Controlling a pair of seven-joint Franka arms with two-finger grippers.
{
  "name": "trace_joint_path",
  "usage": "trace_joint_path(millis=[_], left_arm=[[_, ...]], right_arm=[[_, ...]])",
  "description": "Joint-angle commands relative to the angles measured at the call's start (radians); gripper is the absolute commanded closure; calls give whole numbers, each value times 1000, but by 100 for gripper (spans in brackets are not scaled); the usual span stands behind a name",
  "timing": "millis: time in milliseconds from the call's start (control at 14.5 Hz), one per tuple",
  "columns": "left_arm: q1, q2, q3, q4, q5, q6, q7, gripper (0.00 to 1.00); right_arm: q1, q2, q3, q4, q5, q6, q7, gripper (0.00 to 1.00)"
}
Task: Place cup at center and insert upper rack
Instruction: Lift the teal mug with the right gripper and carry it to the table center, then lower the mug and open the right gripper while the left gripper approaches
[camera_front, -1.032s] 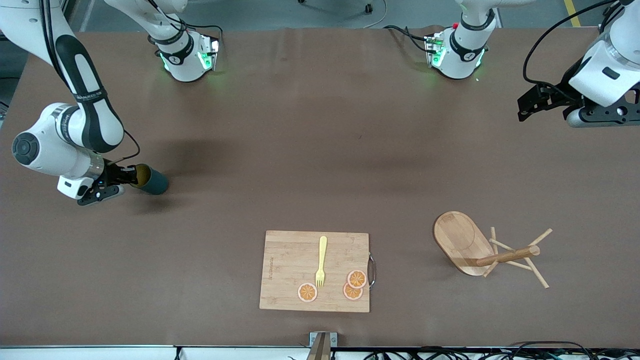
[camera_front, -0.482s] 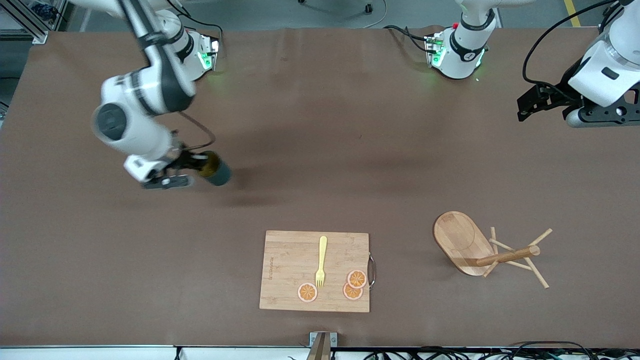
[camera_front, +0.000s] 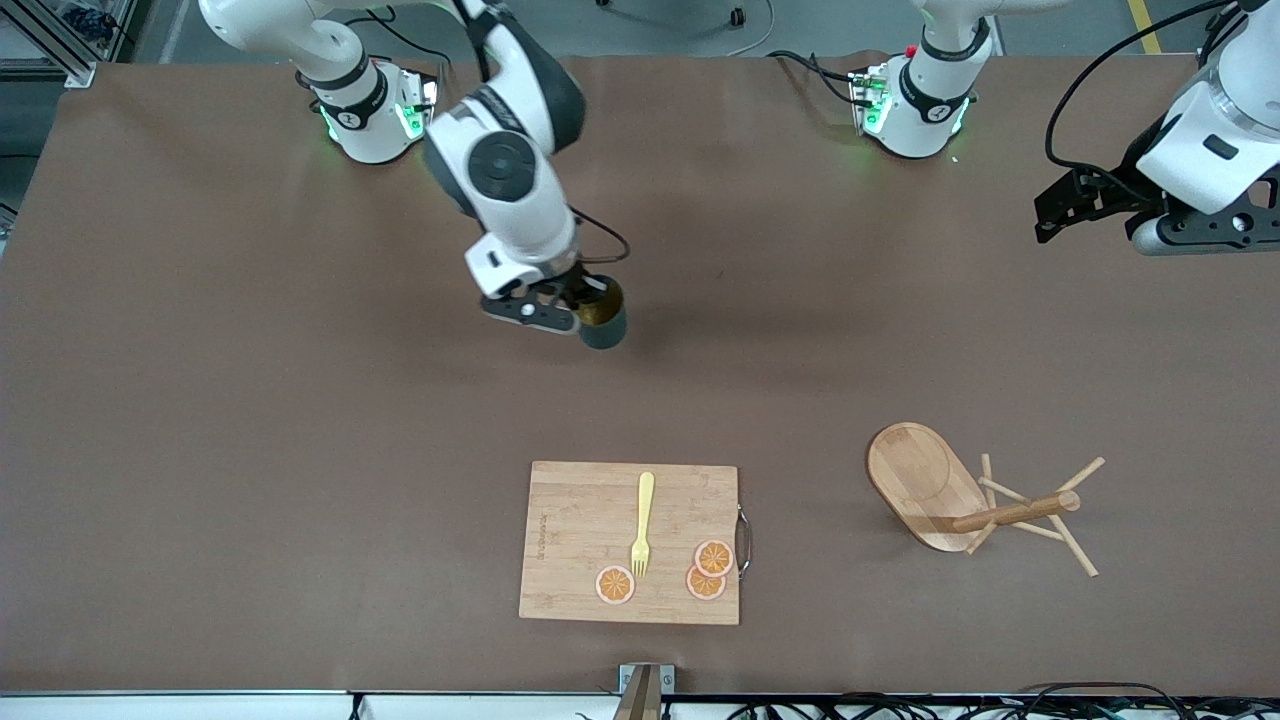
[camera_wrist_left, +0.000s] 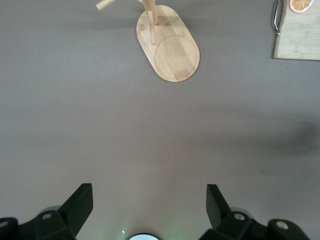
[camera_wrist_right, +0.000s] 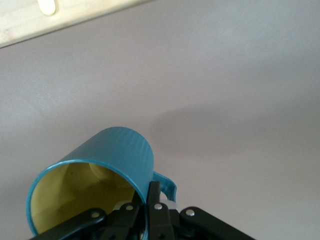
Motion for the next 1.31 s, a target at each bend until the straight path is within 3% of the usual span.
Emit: trace_joint_path(millis=[0, 344, 413, 482, 550, 757, 1032, 1239], left_arm=[[2, -6, -4, -25, -6, 20, 3, 0], [-8, 27, -12, -60, -6, 95, 2, 0], [-6, 37, -24, -62, -8, 103, 2, 0], [-6, 50, -30, -62, -8, 107, 2, 0], [-8, 53, -42, -62, -9, 115, 0, 0], [-8, 70, -90, -62, -12, 120, -82, 0], [-8, 91, -232, -59, -15, 123, -362, 0], [-11, 109, -323, -60, -11, 147, -495, 0]], right_arm=[[59, 122, -18, 80, -2, 56, 122, 100], [125, 217, -16, 82, 7, 142, 160, 94], [123, 222, -16, 82, 7, 141, 150, 75], [114, 224, -16, 82, 7, 138, 150, 25], [115, 222, -18, 80, 5, 133, 153, 0], [99, 202, -18, 88, 5, 113, 144, 0], [8, 86, -16, 146, 8, -122, -5, 0], [-103, -15, -22, 149, 8, -270, -237, 0]])
